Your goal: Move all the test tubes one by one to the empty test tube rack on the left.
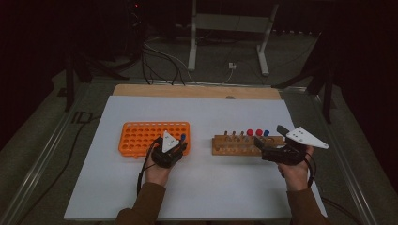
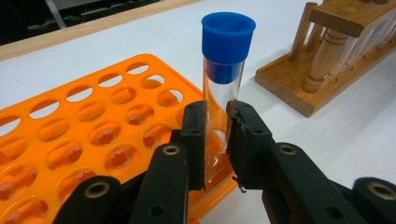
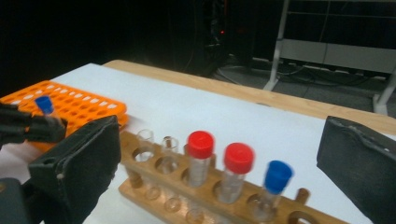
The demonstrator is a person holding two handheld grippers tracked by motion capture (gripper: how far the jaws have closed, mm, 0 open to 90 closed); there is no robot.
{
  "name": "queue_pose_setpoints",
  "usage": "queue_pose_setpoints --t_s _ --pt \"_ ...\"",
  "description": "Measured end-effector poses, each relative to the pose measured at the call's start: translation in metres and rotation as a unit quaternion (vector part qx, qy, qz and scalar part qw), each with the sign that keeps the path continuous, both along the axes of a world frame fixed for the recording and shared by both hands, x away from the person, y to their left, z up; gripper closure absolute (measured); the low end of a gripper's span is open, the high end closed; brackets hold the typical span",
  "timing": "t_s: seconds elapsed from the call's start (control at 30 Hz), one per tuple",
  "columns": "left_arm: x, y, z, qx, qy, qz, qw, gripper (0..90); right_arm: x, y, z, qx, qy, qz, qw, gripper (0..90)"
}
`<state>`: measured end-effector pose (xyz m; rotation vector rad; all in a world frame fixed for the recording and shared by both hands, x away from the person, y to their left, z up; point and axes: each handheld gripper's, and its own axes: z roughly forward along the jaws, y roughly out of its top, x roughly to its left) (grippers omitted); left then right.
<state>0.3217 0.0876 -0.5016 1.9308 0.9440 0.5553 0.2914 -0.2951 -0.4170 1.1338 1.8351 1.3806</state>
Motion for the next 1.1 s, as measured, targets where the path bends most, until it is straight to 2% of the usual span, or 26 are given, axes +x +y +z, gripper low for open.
queue_pose_setpoints --t_s 0.1,0.17,0.2,0.23,0.27,0.33,0.37,0.4,0.43,0.5,0.53,0.6,0.67,0.77,0.8,0.83,0.9,0.97,1.1 --pt "0.0 0.0 0.0 0.002 -0.001 -0.002 1.0 77.3 0.002 -0.01 0.003 0.008 -0.001 -0.012 0.9999 0.0" --pt "0.0 0.001 0.0 -0.004 0.002 -0.001 1.0 76.4 0.003 -0.016 0.003 0.012 0.003 -0.02 0.9997 0.0" --pt "0.0 0.001 0.0 -0.007 0.004 0.0 1.0 73.1 0.005 -0.019 0.003 0.014 0.006 -0.022 0.9996 0.0" --pt "0.0 0.002 0.0 -0.014 0.005 0.001 0.9999 67.1 0.007 -0.023 0.001 0.016 0.013 -0.029 0.9994 0.0" --pt "-0.001 0.003 0.0 -0.023 0.007 0.003 0.9997 67.1 0.007 -0.023 0.001 0.016 0.013 -0.029 0.9994 0.0" --pt "-0.002 0.006 0.002 -0.037 0.005 0.007 0.9993 59.6 0.01 -0.028 -0.001 0.013 0.02 -0.038 0.999 0.0" --pt "-0.003 0.008 0.004 -0.044 0.002 0.009 0.999 59.6 0.01 -0.028 -0.001 0.013 0.02 -0.038 0.999 0.0" --pt "-0.004 0.01 0.006 -0.052 -0.002 0.011 0.9986 54.0 0.012 -0.03 -0.004 0.008 0.026 -0.039 0.9989 0.0" --pt "-0.005 0.012 0.009 -0.058 -0.003 0.011 0.9983 54.0 0.012 -0.03 -0.004 0.008 0.026 -0.039 0.9989 0.0" --pt "-0.008 0.016 0.013 -0.072 -0.006 0.013 0.9973 47.5 0.014 -0.031 -0.006 0.006 0.034 -0.039 0.9987 0.0" --pt "-0.01 0.019 0.016 -0.082 -0.005 0.015 0.9965 39.5 0.016 -0.031 -0.009 0.003 0.04 -0.04 0.9984 3.0" --pt "-0.013 0.024 0.02 -0.097 -0.005 0.018 0.9951 36.5 0.017 -0.032 -0.01 0.001 0.043 -0.04 0.9983 3.7" --pt "-0.015 0.027 0.024 -0.103 -0.003 0.025 0.9943 26.5 0.019 -0.031 -0.012 -0.004 0.05 -0.041 0.9979 8.0" --pt "-0.019 0.03 0.028 -0.103 -0.006 0.03 0.9942 15.3 0.021 -0.03 -0.017 -0.016 0.056 -0.039 0.9975 19.6" --pt "-0.02 0.031 0.029 -0.104 -0.005 0.033 0.994 9.4 0.021 -0.029 -0.02 -0.029 0.058 -0.032 0.9974 30.9" --pt "-0.02 0.031 0.03 -0.103 -0.005 0.038 0.9939 9.4 0.021 -0.029 -0.02 -0.029 0.058 -0.032 0.9974 30.9" --pt "-0.02 0.031 0.032 -0.104 -0.004 0.039 0.9938 2.2 0.021 -0.027 -0.024 -0.044 0.058 -0.026 0.997 36.5" --pt "-0.021 0.031 0.035 -0.106 -0.01 0.038 0.9936 1.2 0.022 -0.024 -0.029 -0.063 0.06 -0.032 0.9957 44.3" --pt "-0.02 0.031 0.037 -0.108 -0.016 0.037 0.9933 1.1 0.024 -0.022 -0.035 -0.077 0.06 -0.036 0.9946 51.3"
